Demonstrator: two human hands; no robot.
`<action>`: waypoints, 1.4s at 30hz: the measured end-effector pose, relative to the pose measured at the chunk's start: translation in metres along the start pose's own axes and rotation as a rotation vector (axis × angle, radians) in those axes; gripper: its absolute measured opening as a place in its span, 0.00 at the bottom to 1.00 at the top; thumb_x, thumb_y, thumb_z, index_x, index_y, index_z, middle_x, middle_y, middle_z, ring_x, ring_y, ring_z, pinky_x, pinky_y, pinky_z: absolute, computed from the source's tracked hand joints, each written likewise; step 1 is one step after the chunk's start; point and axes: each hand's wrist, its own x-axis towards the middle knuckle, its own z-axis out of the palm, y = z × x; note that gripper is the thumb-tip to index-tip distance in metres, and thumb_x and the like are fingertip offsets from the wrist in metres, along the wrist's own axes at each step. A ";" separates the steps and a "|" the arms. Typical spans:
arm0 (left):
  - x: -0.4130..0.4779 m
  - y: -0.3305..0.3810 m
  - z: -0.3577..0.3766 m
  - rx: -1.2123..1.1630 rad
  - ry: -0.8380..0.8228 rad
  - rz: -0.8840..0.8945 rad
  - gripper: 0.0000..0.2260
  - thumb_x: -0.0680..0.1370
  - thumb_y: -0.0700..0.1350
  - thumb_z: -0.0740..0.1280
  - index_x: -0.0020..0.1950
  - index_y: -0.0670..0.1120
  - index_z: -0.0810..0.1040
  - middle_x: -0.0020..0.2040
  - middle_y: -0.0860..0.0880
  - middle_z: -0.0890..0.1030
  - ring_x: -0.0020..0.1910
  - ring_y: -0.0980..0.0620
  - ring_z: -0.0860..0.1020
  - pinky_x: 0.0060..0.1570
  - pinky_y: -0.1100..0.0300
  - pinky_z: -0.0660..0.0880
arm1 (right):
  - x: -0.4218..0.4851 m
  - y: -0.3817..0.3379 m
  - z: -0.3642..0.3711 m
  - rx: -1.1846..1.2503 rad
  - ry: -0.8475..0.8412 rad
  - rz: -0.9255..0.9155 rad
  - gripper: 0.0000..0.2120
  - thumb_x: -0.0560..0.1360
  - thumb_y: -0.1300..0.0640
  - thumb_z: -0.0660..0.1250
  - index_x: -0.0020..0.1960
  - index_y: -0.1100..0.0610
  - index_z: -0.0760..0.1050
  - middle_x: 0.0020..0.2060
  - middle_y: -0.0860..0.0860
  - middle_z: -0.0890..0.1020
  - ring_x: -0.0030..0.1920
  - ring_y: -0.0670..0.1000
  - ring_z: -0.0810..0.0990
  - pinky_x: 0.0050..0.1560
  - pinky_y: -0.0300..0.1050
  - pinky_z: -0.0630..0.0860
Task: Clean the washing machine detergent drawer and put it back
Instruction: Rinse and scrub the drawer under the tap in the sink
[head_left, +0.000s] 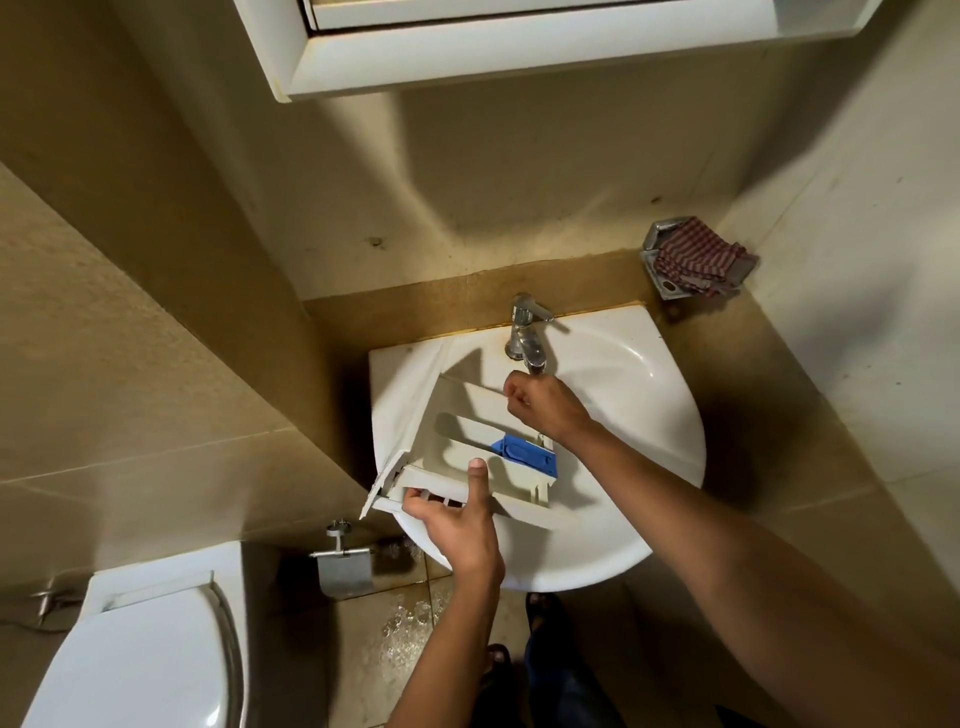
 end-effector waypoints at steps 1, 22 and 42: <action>0.001 0.003 -0.001 -0.009 0.008 -0.001 0.30 0.73 0.46 0.75 0.67 0.46 0.59 0.61 0.38 0.75 0.58 0.31 0.76 0.58 0.35 0.75 | 0.004 -0.005 0.001 0.001 -0.005 -0.009 0.06 0.73 0.60 0.64 0.50 0.58 0.77 0.40 0.56 0.83 0.41 0.57 0.81 0.41 0.50 0.78; 0.003 0.010 0.000 -0.031 -0.043 -0.111 0.18 0.77 0.48 0.70 0.61 0.47 0.64 0.55 0.40 0.80 0.47 0.44 0.81 0.51 0.44 0.80 | 0.008 0.017 0.000 0.580 -0.261 0.210 0.15 0.73 0.65 0.71 0.59 0.62 0.75 0.45 0.49 0.79 0.47 0.45 0.78 0.52 0.42 0.72; 0.017 -0.010 -0.012 -0.005 -0.020 -0.114 0.16 0.80 0.49 0.65 0.59 0.48 0.59 0.41 0.49 0.74 0.32 0.53 0.74 0.36 0.55 0.77 | 0.040 0.016 0.002 1.976 -0.004 0.988 0.11 0.80 0.71 0.52 0.51 0.70 0.73 0.44 0.62 0.80 0.45 0.57 0.80 0.40 0.46 0.82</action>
